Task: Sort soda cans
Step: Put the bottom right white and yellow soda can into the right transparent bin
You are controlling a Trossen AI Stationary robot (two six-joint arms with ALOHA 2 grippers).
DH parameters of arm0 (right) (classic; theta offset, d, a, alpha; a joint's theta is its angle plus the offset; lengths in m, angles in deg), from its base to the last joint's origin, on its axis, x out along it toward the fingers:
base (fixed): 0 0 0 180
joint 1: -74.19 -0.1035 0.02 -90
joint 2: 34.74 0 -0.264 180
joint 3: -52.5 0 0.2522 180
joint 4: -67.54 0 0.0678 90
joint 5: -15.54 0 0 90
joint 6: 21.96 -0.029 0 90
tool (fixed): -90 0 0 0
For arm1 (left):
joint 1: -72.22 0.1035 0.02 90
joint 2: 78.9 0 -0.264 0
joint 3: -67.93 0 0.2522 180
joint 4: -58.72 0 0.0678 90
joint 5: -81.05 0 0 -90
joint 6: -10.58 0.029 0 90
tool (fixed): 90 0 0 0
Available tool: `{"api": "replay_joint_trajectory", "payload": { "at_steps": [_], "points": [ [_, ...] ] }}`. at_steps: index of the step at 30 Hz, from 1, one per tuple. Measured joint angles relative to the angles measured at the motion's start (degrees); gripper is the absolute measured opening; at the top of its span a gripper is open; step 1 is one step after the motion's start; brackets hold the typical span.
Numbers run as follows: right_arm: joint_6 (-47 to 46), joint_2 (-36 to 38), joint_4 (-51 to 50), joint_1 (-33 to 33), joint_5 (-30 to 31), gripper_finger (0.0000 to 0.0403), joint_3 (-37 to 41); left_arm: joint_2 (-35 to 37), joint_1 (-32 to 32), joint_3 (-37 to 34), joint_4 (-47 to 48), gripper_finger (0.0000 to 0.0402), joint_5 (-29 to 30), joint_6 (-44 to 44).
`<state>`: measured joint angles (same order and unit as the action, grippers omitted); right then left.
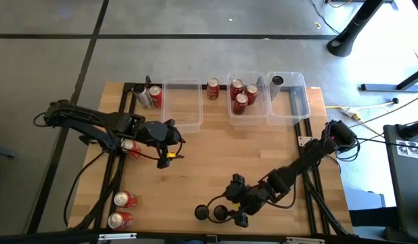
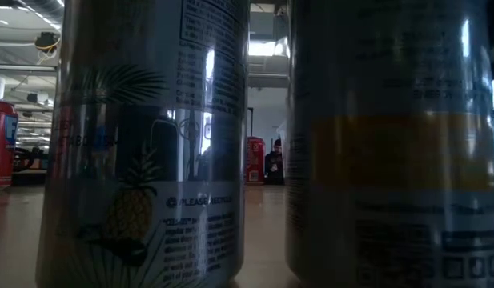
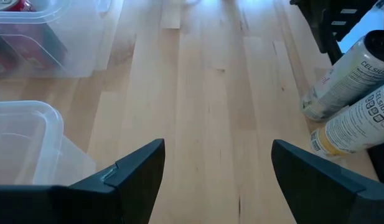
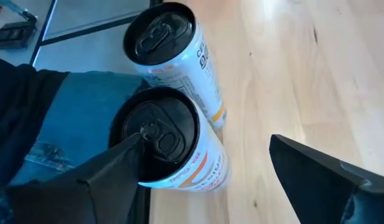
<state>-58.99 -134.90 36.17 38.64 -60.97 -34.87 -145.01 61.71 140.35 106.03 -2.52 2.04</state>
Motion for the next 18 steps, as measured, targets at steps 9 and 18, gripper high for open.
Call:
{"api": "replay_joint_trajectory", "payload": {
  "at_steps": [9,18],
  "points": [
    [3.06,0.27,-0.42,1.16,1.52,0.0342,0.09,0.0,0.02,0.0,0.03,0.0282,-0.01,0.04],
    [3.46,2.81,-4.16,3.15,3.34,0.0342,0.29,0.0,0.02,0.0,0.31,0.0282,0.01,0.0]
  ]
}}
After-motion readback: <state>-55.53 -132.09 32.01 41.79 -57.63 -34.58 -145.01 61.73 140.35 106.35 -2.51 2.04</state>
